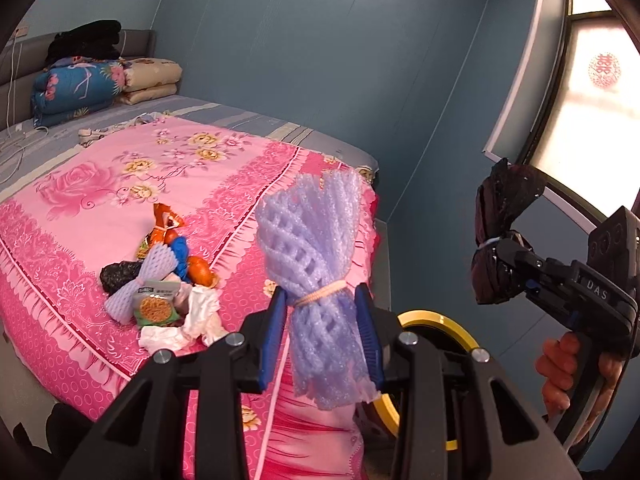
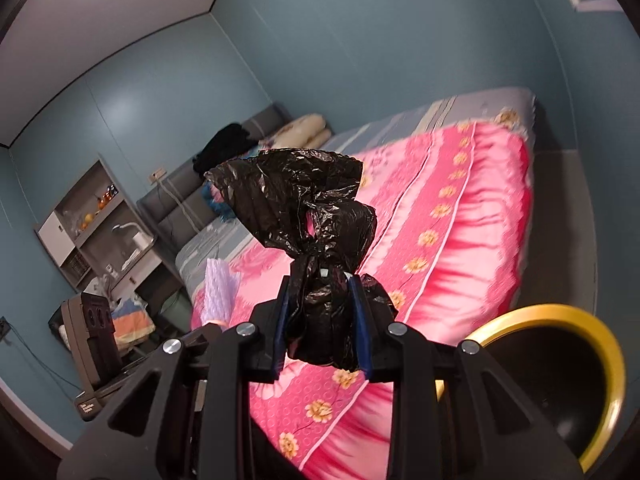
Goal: Collect trash
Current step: 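Carry the foam net and black bag with both tools over the yellow bin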
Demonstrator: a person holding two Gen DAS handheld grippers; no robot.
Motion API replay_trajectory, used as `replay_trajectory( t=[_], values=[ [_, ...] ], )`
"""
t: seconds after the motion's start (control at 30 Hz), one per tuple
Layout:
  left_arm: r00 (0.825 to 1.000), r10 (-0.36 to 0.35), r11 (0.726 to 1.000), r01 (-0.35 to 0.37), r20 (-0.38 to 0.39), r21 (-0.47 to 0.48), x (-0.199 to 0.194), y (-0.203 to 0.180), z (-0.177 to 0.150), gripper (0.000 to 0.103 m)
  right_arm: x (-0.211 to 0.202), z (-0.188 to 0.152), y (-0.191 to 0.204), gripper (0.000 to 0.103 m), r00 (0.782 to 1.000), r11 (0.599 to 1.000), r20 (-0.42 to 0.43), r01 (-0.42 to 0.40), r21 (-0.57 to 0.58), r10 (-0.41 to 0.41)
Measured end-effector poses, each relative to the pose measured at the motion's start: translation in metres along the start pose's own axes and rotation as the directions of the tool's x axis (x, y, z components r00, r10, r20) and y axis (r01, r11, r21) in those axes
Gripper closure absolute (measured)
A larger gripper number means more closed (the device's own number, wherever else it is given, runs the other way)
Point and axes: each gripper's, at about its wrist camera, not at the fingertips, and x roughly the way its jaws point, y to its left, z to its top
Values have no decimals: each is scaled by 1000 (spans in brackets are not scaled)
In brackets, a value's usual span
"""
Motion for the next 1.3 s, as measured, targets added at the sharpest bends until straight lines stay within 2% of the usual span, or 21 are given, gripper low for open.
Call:
replay_trajectory(
  t=[0.17,0.37,0.63,0.77,0.97,1.3],
  values=[
    [999,-50,999,50,-3,21,2,-22,6,70,-30,7,-15,76,998,999,49,34,12,-35],
    [995,-94,995,95,-16,42,17,-50,10,70,-62,8,-29,76,983,990,118,138,21,-139],
    [986,-147,983,155,-83,101,48,-92,1,70,-79,7,-62,76,972,979,132,186,80,-196],
    [982,-154,976,169,-111,139,62,-106,-11,70,-82,5,-73,75,969,975,129,199,99,-211],
    [971,-163,971,189,-176,147,87,-112,-25,70,-69,0,-90,74,964,964,98,235,121,-247],
    [934,-152,953,226,-322,204,131,-133,-62,70,-48,-6,-134,73,957,940,4,286,185,-292]
  ],
)
